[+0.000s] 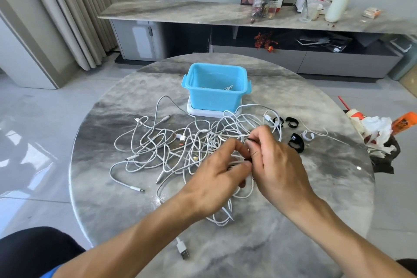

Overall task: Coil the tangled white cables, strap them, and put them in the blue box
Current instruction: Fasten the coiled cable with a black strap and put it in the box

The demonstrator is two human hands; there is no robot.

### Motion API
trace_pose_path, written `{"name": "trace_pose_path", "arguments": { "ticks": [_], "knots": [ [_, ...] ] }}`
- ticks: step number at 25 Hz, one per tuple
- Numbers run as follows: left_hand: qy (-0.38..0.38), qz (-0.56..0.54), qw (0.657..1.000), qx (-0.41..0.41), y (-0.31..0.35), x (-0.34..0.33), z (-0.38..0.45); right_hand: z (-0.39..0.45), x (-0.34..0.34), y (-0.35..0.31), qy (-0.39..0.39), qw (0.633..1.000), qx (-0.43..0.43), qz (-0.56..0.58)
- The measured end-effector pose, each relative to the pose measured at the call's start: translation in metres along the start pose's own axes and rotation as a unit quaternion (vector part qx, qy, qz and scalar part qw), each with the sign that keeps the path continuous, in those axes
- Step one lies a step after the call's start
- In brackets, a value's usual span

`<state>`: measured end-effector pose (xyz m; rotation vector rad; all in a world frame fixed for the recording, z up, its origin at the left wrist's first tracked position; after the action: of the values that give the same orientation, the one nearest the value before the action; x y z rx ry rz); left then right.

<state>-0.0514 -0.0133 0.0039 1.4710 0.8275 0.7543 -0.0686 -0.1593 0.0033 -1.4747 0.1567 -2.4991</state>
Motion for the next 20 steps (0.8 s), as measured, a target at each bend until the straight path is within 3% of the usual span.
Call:
{"name": "trace_pose_path", "arguments": {
  "ticks": [3, 8, 14, 20],
  "knots": [
    [-0.025, 0.121, 0.989, -0.082, -0.001, 0.001, -0.005, -0.002, 0.001, 0.002, 0.004, 1.0, -0.008, 0.023],
    [0.047, 0.244, 0.941, -0.232, -0.005, -0.002, -0.008, -0.004, 0.0, 0.0, -0.002, 0.997, -0.034, 0.065],
    [0.045, 0.273, 0.933, -0.231, -0.004, -0.001, -0.007, -0.004, 0.002, 0.005, -0.012, 0.989, -0.073, 0.127],
    [0.033, 0.262, 0.938, -0.226, 0.005, 0.006, -0.003, 0.008, 0.009, 0.016, -0.043, 0.949, -0.141, 0.28]
  ]
}}
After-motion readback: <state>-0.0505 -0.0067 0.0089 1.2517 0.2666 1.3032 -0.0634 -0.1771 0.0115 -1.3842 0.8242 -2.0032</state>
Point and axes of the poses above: each hand's wrist, its own z-axis towards the middle knuckle, its own x-axis out of the back of the hand, y = z × x, the point moved 1 cm from there along z, towards the middle knuckle, and after that the axes turned 15 degrees about -z, right-handed, at the moved point
